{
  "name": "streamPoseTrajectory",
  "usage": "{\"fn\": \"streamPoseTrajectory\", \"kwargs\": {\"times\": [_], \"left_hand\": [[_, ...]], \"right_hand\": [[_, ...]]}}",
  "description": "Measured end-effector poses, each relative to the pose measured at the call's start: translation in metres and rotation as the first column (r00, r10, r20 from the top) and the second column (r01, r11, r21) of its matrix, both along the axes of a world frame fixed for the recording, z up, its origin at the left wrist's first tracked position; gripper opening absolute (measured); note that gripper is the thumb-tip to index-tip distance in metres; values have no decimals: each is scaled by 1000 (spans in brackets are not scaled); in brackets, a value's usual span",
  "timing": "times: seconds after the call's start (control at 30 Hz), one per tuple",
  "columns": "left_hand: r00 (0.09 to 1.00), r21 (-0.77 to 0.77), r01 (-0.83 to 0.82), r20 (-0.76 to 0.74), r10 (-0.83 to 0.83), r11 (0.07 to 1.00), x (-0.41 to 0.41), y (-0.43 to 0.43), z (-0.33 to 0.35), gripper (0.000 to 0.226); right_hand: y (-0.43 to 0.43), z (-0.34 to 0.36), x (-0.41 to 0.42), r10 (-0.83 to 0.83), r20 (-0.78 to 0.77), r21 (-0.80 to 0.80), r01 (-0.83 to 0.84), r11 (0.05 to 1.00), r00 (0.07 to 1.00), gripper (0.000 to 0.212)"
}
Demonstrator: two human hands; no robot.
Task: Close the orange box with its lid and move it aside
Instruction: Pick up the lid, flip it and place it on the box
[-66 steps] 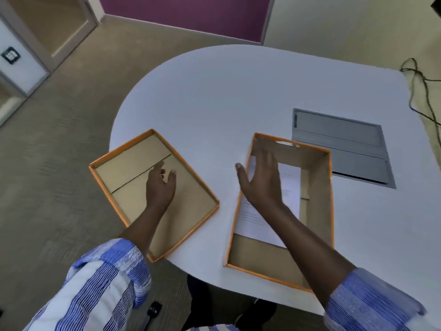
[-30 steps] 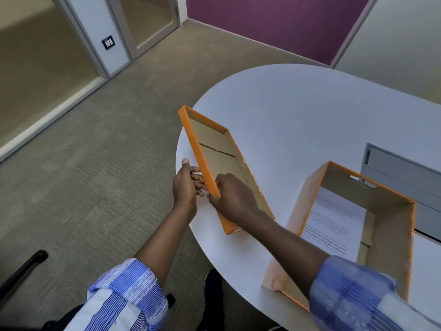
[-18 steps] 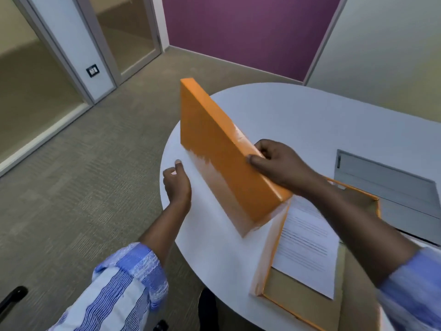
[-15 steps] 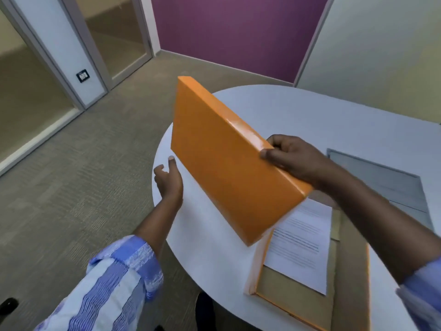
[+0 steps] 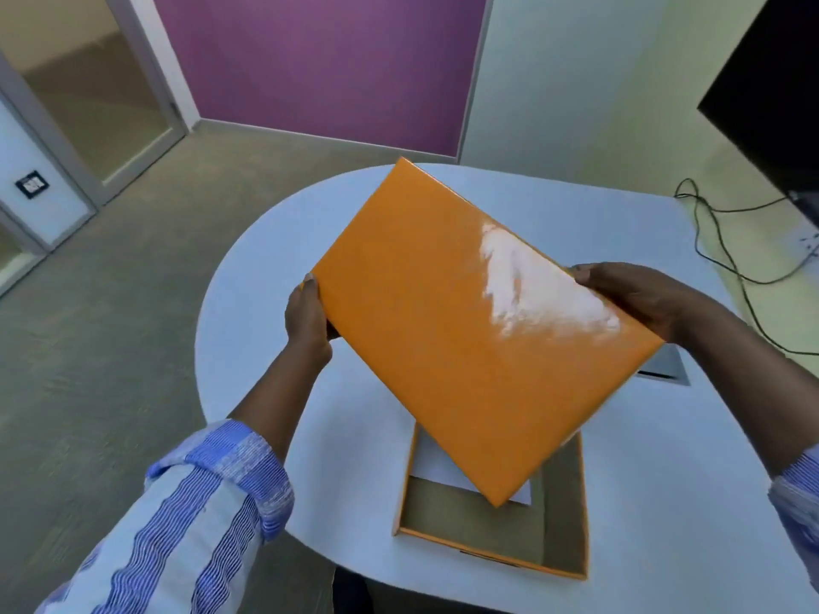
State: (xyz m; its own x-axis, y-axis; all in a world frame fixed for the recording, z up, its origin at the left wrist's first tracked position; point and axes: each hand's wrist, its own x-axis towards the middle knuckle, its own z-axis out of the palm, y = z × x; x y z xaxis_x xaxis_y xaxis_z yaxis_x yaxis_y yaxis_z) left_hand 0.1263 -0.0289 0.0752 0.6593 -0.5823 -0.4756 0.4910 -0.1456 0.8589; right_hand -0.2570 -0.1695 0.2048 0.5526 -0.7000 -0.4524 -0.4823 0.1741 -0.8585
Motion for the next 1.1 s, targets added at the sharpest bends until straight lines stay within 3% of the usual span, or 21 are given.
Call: {"fn": "streamPoseTrajectory", "kwargs": {"times": [0.13,0.27,0.4,0.57,0.67,0.77,0.87,1.0,1.1], "left_hand": [[996,57,64,64,-68,996,-41,-15,-3,36],[995,76,75,57,-79,994,-79,-28,0,32],[989,30,143,38,-144,989,-106,-34,9,35],[909,65,411,53,-414,909,-141,-25,7,30],[838,179,485,183,-514,856,-157,-22,-4,45],[816,243,442,291,-499,864,-158,-22,-4,57],[797,227,503,252,-549,834,-143,-25,-5,54],[784,204,562,178,-595,802,-126,-25,-8,44],[722,259,584,268,-638,770,-131,-21,-11,48]], "right_hand": [[3,-6,-47,-86,-305,-129,48,990,948,50],[16,-35,-73,-152,-404,-156,96,983,902,55],[35,-73,-90,-295,-281,-100,278,955,913,56],[69,-105,-90,-518,-91,-14,519,855,851,37],[99,-123,-81,-612,-63,45,615,788,789,54],[136,-136,-71,-676,1,139,670,729,736,57],[165,-142,-64,-672,63,244,642,727,738,51],[156,-136,-59,-723,106,197,698,688,683,46],[137,-131,-53,-785,88,208,759,617,613,39]]}}
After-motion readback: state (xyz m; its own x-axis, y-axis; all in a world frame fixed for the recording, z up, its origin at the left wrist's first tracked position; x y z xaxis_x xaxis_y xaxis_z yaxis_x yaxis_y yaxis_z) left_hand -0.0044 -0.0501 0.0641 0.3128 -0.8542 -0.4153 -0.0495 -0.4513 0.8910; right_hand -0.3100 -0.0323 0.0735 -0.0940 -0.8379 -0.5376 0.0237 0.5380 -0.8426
